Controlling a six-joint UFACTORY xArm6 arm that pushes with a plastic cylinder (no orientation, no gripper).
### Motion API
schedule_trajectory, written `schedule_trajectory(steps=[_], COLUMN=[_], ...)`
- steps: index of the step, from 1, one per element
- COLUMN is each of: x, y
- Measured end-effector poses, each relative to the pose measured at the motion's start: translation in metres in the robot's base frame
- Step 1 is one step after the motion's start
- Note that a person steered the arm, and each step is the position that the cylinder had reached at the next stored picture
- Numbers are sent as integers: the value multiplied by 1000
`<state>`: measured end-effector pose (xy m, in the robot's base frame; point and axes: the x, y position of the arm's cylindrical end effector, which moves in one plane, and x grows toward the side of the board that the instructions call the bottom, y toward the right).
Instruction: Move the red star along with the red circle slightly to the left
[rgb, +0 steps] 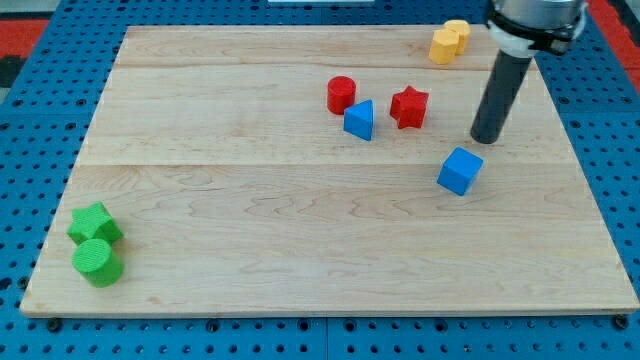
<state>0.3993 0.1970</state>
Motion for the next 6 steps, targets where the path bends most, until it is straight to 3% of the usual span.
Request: schedule_trajectory(steps=[1,4,6], x=[-30,-63,-42], y=[-15,-184,-198])
